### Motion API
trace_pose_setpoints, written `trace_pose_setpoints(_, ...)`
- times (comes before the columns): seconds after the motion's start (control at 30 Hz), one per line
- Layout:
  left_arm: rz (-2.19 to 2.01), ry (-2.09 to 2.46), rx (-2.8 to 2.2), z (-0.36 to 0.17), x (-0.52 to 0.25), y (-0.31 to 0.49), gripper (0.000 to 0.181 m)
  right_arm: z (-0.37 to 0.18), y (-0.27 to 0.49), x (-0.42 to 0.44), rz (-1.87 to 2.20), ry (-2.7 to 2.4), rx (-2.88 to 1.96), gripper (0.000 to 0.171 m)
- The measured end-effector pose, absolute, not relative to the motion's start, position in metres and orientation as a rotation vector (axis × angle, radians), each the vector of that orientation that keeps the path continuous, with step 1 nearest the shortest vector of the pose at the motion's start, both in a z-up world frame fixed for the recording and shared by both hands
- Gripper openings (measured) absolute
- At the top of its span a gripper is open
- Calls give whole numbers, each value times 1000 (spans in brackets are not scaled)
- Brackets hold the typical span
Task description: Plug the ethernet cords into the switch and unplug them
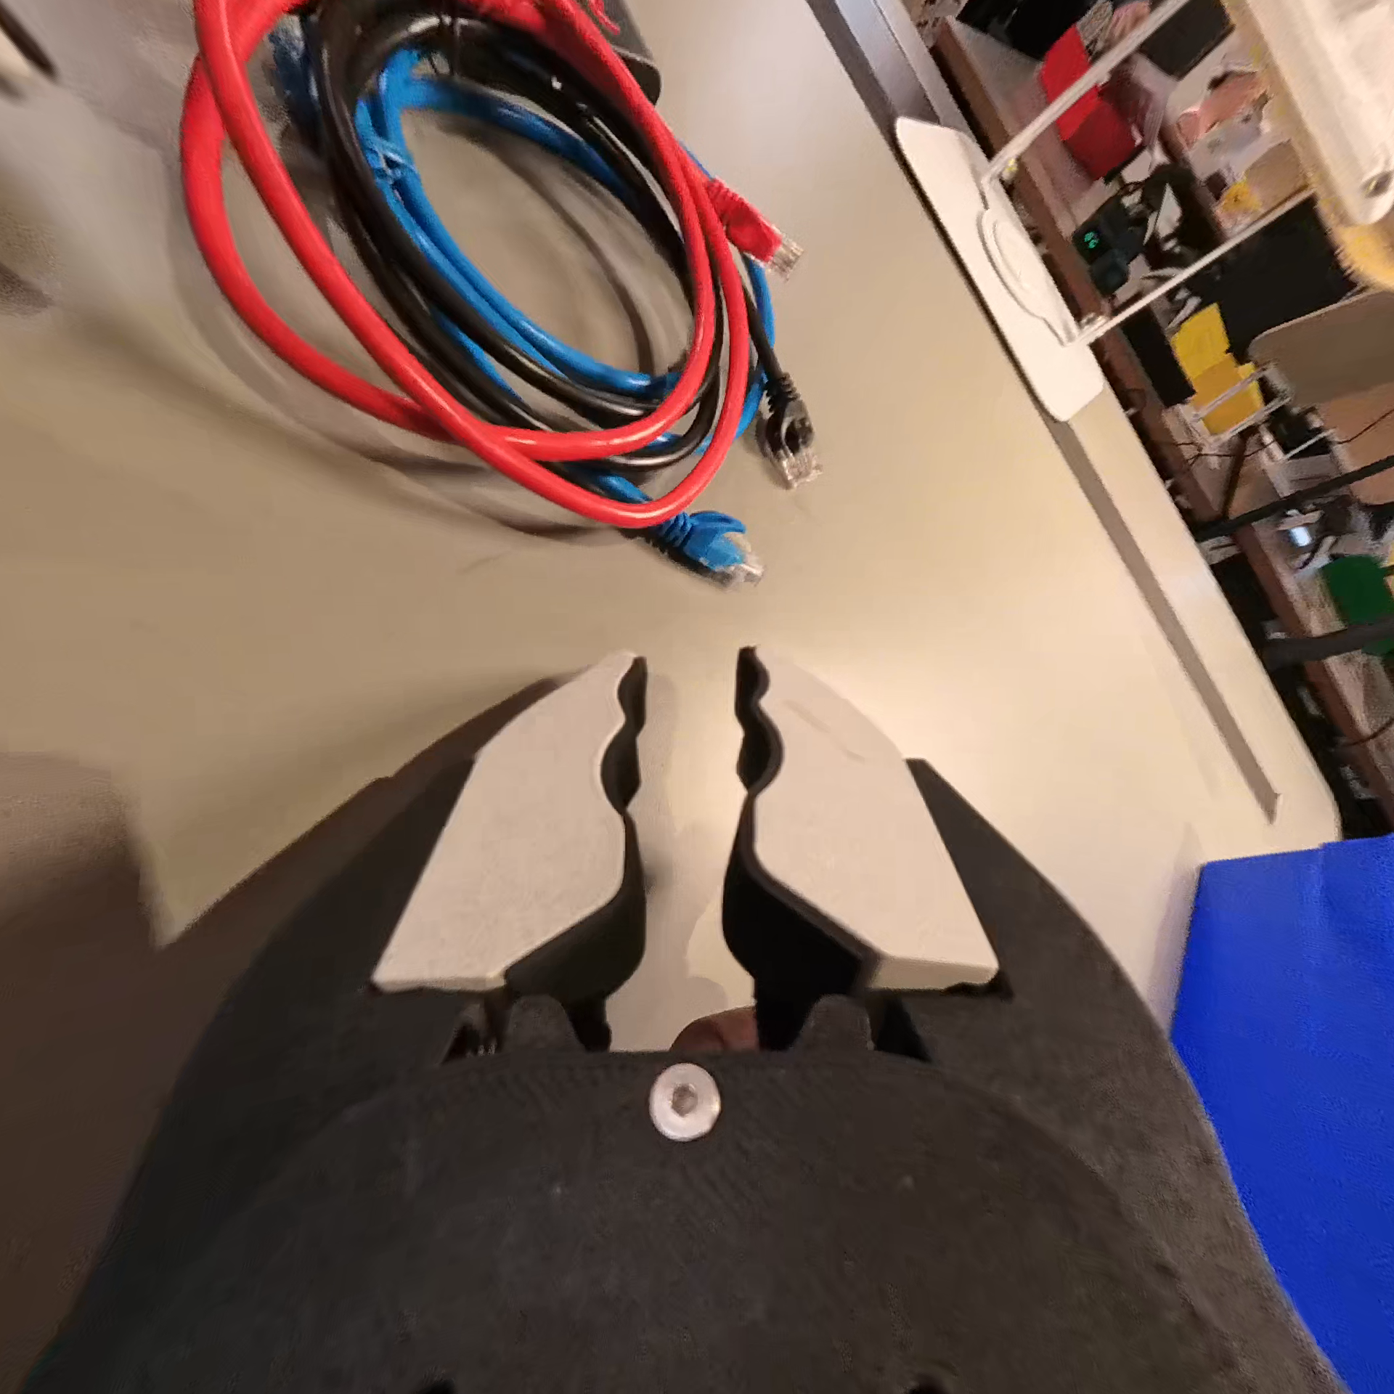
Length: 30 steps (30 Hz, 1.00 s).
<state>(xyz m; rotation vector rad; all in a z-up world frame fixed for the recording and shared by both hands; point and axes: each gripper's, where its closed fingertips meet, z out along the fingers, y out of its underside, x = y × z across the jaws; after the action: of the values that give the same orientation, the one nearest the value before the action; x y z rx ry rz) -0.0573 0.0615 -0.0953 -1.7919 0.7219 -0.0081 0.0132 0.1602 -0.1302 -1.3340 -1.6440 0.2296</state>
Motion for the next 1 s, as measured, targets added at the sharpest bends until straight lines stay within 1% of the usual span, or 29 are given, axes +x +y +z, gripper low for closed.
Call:
trace_pose_setpoints(0.07,-1,774,-1851,-107,-53,63,56,-131,160,10,211,-1652,-1316,18)
trace_pose_setpoints(0.13,15,799,-1891,-114,-52,65,55,-132,161,9,221,-1656,-1328,17)
trace_pose_setpoints(0.3,122,802,-1985,-129,-57,74,49,-130,160,9,253,-1650,-1342,24)
trace_pose_setpoints(0.5,400,789,-1869,-120,-59,82,52,-127,154,12,209,-1647,-1260,25)
trace_pose_setpoints(0.53,437,793,-1860,-120,-59,82,50,-127,153,12,209,-1648,-1253,25)
trace_pose_setpoints(0.7,523,801,-1850,-119,-66,91,53,-127,151,12,217,-1652,-1246,27)
trace_pose_setpoints(0.77,586,837,-1844,-120,-68,95,47,-127,151,12,225,-1656,-1253,26)
trace_pose_setpoints(0.83,641,876,-1844,-124,-69,98,34,-128,152,12,234,-1658,-1267,26)
trace_pose_setpoints(1.0,721,932,-1808,-125,-66,97,23,-128,153,12,230,-1654,-1276,26)
